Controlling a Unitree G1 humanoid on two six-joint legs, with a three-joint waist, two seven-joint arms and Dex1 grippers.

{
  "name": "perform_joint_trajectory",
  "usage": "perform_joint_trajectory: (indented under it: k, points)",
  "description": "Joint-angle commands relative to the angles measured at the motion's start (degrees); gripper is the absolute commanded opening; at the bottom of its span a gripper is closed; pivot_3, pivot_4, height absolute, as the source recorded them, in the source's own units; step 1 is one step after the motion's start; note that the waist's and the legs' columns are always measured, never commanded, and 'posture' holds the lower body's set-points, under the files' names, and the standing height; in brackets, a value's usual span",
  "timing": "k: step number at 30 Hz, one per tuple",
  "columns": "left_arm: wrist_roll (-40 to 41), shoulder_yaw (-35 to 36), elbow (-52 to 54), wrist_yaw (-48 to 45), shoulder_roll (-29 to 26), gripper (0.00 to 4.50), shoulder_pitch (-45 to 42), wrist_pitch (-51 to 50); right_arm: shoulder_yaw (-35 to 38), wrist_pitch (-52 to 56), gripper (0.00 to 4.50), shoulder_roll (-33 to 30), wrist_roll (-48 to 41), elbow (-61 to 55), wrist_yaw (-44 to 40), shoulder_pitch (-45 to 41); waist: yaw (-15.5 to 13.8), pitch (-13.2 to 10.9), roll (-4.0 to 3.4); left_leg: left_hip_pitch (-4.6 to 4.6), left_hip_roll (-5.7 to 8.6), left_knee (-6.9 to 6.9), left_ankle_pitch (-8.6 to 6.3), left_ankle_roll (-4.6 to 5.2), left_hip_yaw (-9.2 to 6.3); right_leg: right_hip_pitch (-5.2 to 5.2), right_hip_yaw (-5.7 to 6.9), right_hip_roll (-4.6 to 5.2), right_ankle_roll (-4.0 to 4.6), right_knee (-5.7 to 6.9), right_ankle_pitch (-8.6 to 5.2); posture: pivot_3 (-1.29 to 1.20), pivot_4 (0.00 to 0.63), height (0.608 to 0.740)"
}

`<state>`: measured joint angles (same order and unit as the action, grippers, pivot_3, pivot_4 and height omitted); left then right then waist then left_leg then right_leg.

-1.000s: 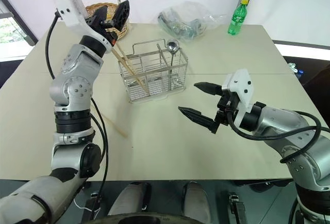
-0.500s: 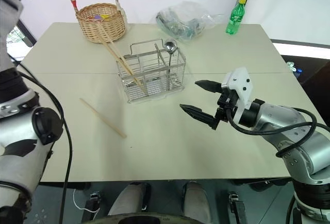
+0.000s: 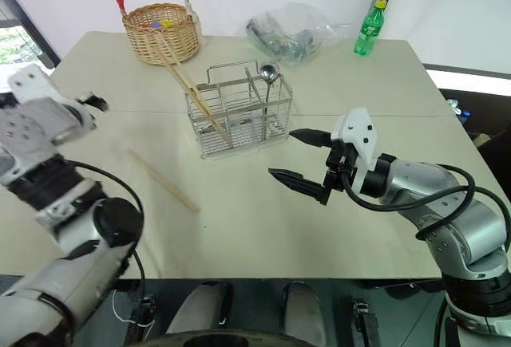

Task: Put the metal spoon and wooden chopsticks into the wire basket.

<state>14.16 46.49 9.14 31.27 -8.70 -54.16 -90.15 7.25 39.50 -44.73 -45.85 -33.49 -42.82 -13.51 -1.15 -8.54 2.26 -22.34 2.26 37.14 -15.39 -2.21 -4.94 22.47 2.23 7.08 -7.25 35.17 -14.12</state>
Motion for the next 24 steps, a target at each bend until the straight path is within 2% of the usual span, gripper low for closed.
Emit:
perform_joint_trajectory:
  k: [1, 7, 13, 15, 17, 23, 24]
  points:
    - [-3.2, 1.4, 1.8, -0.9, 3.5, 4.46, 0.4, -2.2, 1.6, 0.4, 4.50, -0.9, -1.2, -1.7, -0.5, 0.0, 0.1, 0.0, 0.03, -0.02, -0.01, 0.00, 0.00, 0.00, 0.00, 0.03, 0.00, -0.02, 0.00, 0.00, 0.00, 0.00, 0.150, 0.666]
    - [-7.2, 0.0, -0.3, -2.8, 7.3, 4.46, 3.7, -2.3, 3.0, 1.7, 4.50, -1.2, -2.4, -3.5, 0.2, 0.8, 0.3, 0.0, -0.04, -0.02, -0.04, -0.03, 0.01, -0.05, 0.04, 0.07, 0.01, -0.05, 0.00, 0.02, 0.00, 0.00, 0.150, 0.666]
    - [-9.2, -0.1, -7.2, -4.8, 7.7, 4.46, 3.3, 2.9, 3.7, 1.9, 4.50, -0.7, -2.7, -4.7, 2.1, 1.6, 0.2, 0.1, -0.22, 0.01, -0.04, -0.01, -0.03, -0.11, 0.04, 0.01, 0.01, -0.03, 0.00, 0.00, 0.00, 0.00, 0.150, 0.666]
    - [-9.3, 0.1, -9.6, -5.0, 7.9, 3.93, 3.2, 4.6, 3.8, 1.9, 4.50, -0.5, -2.8, -5.2, 2.5, 1.8, 0.1, 0.2, -0.41, 0.05, -0.03, -0.01, -0.06, -0.15, 0.05, -0.04, 0.01, 0.00, 0.00, 0.00, 0.00, 0.00, 0.150, 0.666]
    - [-9.3, 0.1, -11.3, -5.3, 8.0, 3.21, 3.0, 6.1, 3.8, 1.8, 4.50, -0.4, -2.9, -5.6, 3.0, 2.0, 0.0, 0.2, -0.47, 0.06, -0.03, -0.01, -0.06, -0.15, 0.06, -0.06, 0.01, 0.00, 0.00, 0.01, 0.00, 0.00, 0.150, 0.666]
    - [-9.1, 0.7, -14.2, -5.5, 7.6, 0.12, 1.3, 9.3, 4.3, 1.4, 4.50, -0.4, -3.1, -6.1, 3.8, 2.5, -1.6, 0.2, -0.48, 0.03, 0.00, 0.04, -0.04, -0.11, 0.08, -0.07, 0.04, 0.01, 0.00, 0.00, 0.00, 0.00, 0.150, 0.666]
    - [-9.1, 0.8, -14.5, -5.5, 7.4, 0.05, 1.1, 9.5, 4.3, 1.3, 4.50, -0.4, -3.1, -6.1, 3.9, 2.6, -1.6, 0.2, -0.47, 0.02, 0.01, 0.05, -0.01, -0.07, 0.09, -0.07, 0.04, 0.02, 0.00, 0.00, 0.00, 0.00, 0.150, 0.666]
